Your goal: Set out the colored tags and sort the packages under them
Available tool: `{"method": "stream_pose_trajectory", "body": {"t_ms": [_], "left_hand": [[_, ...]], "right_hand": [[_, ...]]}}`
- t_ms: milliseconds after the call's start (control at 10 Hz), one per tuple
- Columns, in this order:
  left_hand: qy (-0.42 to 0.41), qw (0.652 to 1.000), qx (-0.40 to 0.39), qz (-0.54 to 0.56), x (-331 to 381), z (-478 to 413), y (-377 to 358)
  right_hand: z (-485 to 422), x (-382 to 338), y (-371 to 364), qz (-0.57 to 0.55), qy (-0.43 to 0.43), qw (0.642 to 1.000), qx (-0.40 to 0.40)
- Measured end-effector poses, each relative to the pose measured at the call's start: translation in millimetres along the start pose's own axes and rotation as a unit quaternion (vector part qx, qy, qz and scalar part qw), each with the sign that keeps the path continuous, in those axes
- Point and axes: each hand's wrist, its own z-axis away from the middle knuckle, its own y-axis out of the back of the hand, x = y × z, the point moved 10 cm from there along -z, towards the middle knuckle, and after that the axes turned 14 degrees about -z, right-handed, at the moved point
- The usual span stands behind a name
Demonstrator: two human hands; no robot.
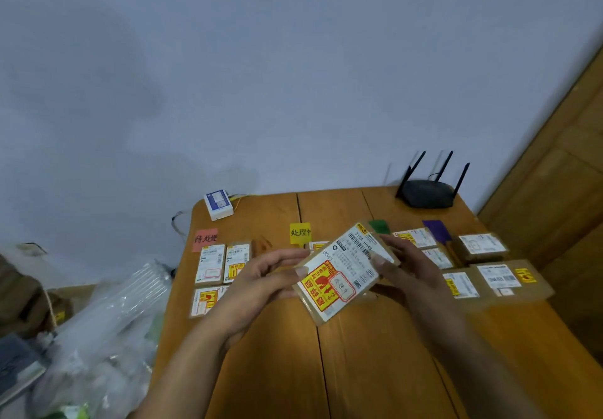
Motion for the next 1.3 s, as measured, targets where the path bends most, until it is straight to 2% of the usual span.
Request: {"method": "stream_pose_trajectory", "body": {"t_ms": [100, 200, 300, 400, 500, 700, 900, 1100, 1200, 1300], "left_hand": [[0.057, 0.997, 0.024, 0.036, -42.5, -17.6, -24.7], [0.085, 0.993, 0.031, 0.069, -69.0, -30.0, -43.0], [0.148, 0.981, 0.079, 0.098, -108.9, -42.9, -56.2], [0.195, 0.971, 0.127, 0.059, -132.8, -49.9, -62.0], [0.241, 0.955, 0.174, -0.019, -165.3, -65.6, -76.7], [0.315, 0.921, 0.228, -0.009, -233.2, -84.0, -95.3], [0.387, 0.904, 0.183, 0.005, -289.8, -100.1, -105.7], [0.409, 0.897, 0.167, 0.028, -307.6, -111.6, -102.3], [0.416, 0.893, 0.167, 0.037, -310.0, -115.9, -101.3], [0.412, 0.884, 0.221, 0.029, -306.3, -109.4, -88.0]], "right_hand": [[-2.3, 40.6, 35.1, -0.042, -0.040, 0.997, 0.058], [-10.3, 67.4, 58.0, -0.064, -0.069, 0.992, 0.086], [-28.3, 104.7, 83.5, -0.055, -0.105, 0.989, 0.092], [-39.3, 132.5, 99.1, -0.007, -0.141, 0.987, 0.079], [-52.7, 178.6, 119.3, 0.111, -0.203, 0.971, 0.064], [-63.4, 251.1, 134.4, 0.123, -0.315, 0.940, 0.055], [-75.9, 297.9, 139.4, 0.127, -0.375, 0.917, 0.054], [-87.8, 317.1, 141.7, 0.134, -0.392, 0.907, 0.067], [-91.9, 320.2, 142.7, 0.134, -0.402, 0.903, 0.073], [-89.4, 319.1, 148.0, 0.129, -0.404, 0.900, 0.100]]}}
